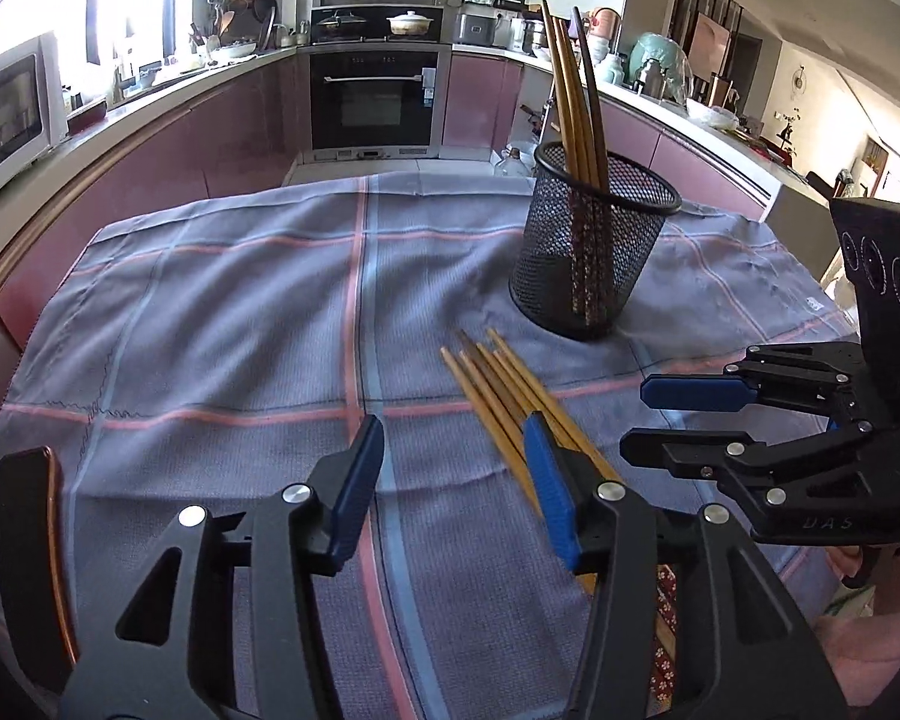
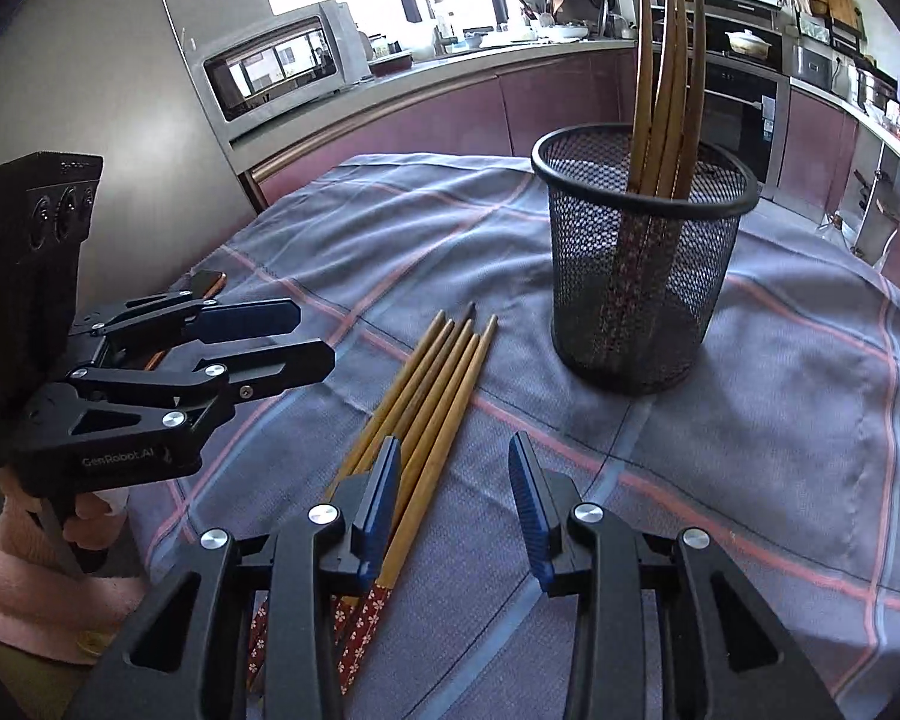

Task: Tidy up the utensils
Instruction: 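Return the left tool to the pile and grasp a chopstick while the right tool grasps one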

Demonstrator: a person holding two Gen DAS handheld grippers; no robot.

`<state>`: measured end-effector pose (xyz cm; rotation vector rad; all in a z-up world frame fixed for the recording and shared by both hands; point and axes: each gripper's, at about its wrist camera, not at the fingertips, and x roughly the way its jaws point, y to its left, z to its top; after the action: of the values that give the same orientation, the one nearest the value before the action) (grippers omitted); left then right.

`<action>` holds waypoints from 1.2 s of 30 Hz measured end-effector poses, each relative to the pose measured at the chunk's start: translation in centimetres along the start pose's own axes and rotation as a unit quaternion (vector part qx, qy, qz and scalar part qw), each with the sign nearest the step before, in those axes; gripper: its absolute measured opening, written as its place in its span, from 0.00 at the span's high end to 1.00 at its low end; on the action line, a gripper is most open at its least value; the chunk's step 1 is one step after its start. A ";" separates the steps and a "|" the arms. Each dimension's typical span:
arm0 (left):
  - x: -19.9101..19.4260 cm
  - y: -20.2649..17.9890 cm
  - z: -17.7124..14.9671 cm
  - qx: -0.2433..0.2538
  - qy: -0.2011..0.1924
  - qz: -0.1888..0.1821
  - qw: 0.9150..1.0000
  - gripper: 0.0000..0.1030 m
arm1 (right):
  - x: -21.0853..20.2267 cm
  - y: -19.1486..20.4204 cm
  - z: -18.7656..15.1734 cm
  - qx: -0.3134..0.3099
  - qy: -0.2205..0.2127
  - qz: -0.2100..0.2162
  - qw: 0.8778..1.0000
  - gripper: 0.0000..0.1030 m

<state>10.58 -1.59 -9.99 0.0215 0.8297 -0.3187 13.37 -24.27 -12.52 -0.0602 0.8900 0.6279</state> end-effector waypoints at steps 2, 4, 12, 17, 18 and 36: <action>0.3 0.0 -0.6 -0.002 0.007 -0.004 1.000 0.53 | 0.3 0.2 -0.4 0.000 0.005 -0.006 1.000 0.66; 0.3 -0.5 -0.5 -0.001 0.013 -0.005 1.000 0.53 | 0.5 0.3 -0.8 0.000 0.008 -0.008 1.000 0.66; 0.9 -1.1 -1.4 0.005 0.032 -0.010 0.999 0.52 | 1.2 0.9 -1.4 -0.005 0.018 -0.015 1.000 0.66; 1.0 -1.3 -1.6 0.007 0.036 -0.014 0.999 0.52 | 1.5 1.1 -1.3 -0.011 0.018 -0.024 0.999 0.66; 1.1 -1.4 -1.6 0.007 0.037 -0.015 0.999 0.52 | 1.5 1.1 -1.3 -0.011 0.019 -0.026 0.999 0.66; 2.2 -1.8 -1.6 0.013 0.050 -0.014 0.999 0.51 | 1.6 0.8 -1.4 -0.010 0.022 -0.041 0.999 0.69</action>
<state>10.29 -3.67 -12.51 0.0508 0.9263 -0.3573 12.70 -23.25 -14.44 -0.1280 0.9185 0.5610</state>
